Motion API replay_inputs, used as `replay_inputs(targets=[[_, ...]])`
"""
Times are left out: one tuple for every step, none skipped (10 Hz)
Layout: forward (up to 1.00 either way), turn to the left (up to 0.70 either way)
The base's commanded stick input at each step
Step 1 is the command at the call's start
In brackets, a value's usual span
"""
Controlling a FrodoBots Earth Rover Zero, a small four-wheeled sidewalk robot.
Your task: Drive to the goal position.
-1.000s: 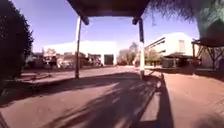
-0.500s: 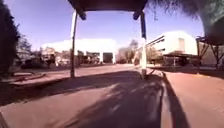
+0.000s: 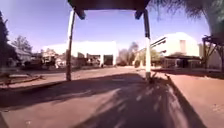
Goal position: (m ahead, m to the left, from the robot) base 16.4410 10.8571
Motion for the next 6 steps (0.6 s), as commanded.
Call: replay_inputs(targets=[[0.85,0.0],[0.85,0.0],[0.85,0.0],[0.85,0.0],[0.85,0.0],[0.85,0.0]])
